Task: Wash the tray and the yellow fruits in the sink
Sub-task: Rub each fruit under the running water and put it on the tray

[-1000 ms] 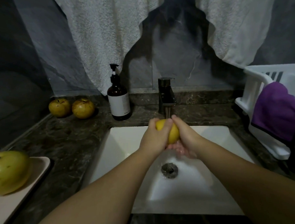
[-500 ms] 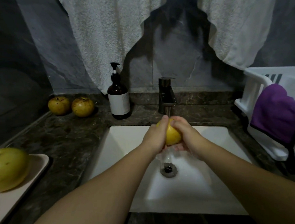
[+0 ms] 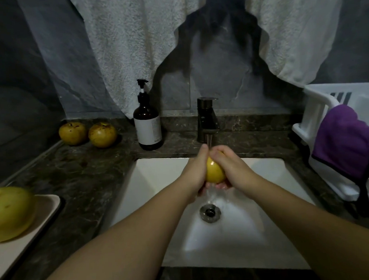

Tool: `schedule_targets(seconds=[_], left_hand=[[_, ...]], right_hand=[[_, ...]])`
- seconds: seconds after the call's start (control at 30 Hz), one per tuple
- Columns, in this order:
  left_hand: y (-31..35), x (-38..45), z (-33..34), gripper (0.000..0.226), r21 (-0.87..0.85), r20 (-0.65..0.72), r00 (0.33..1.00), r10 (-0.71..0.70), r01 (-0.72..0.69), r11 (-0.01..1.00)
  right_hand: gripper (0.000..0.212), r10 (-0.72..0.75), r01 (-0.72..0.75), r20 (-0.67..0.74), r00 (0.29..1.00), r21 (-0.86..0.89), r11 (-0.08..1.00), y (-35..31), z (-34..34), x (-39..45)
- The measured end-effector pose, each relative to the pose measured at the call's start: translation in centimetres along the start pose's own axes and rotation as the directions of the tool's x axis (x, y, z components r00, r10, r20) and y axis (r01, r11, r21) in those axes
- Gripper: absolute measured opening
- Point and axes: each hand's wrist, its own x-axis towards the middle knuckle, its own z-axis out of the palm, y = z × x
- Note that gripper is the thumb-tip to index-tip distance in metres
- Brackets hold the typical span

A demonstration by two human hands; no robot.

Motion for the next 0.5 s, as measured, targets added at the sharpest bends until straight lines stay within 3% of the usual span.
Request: schedule_targets(seconds=[0.07,0.13,0.17,0.2,0.27,0.33,0.43,0.5], left_hand=[[-0.1,0.2,-0.3,0.069,0.033,-0.018,1.0,0.01,-0.009,0.999],[-0.6,0.7,0.0,0.06,0.273,-0.12,0.97,0.214,-0.175,0.946],[-0.7,0.6,0.1,0.059,0.306,-0.135,0.957,0.256,-0.206,0.93],[-0.8,0.7,0.1,0.061,0.268,-0.119,0.965,0.233,-0.195,0.943],[-0.1,0.2,0.0,0.068,-0.004,-0.026,1.0,-0.001,0.001,1.0],[0.0,-0.1,-0.5,0.069,-0.059,0.011,0.995,-0.098,0.098,0.993],[-0.7,0.8,-0.3,0.054,0.254,-0.159,0.962,0.22,-0.176,0.951],[-0.6,0.7,-0.2,0.055,0.159,-0.146,0.967,0.207,-0.183,0.97]], right_hand=[[0.035,0.018,-0.018,0.053,0.998,0.004,1.0,0.0,-0.1,-0.2],[0.06,0.208,-0.219,0.108,0.972,0.105,0.97,-0.3,0.0,-0.6],[0.063,0.24,-0.251,0.101,0.966,0.128,0.959,-0.3,0.2,-0.4],[0.056,0.191,-0.197,0.075,0.979,0.083,0.977,-0.3,0.3,-0.3],[0.034,0.031,-0.03,0.023,0.999,-0.028,0.999,-0.4,0.1,-0.2],[0.035,0.028,-0.027,0.053,0.998,-0.015,1.0,-0.4,0.2,-0.4],[0.072,0.292,-0.318,0.164,0.942,0.162,0.934,-0.3,0.8,-0.6],[0.062,0.187,-0.196,0.07,0.98,0.149,0.969,-0.2,1.1,-0.3]])
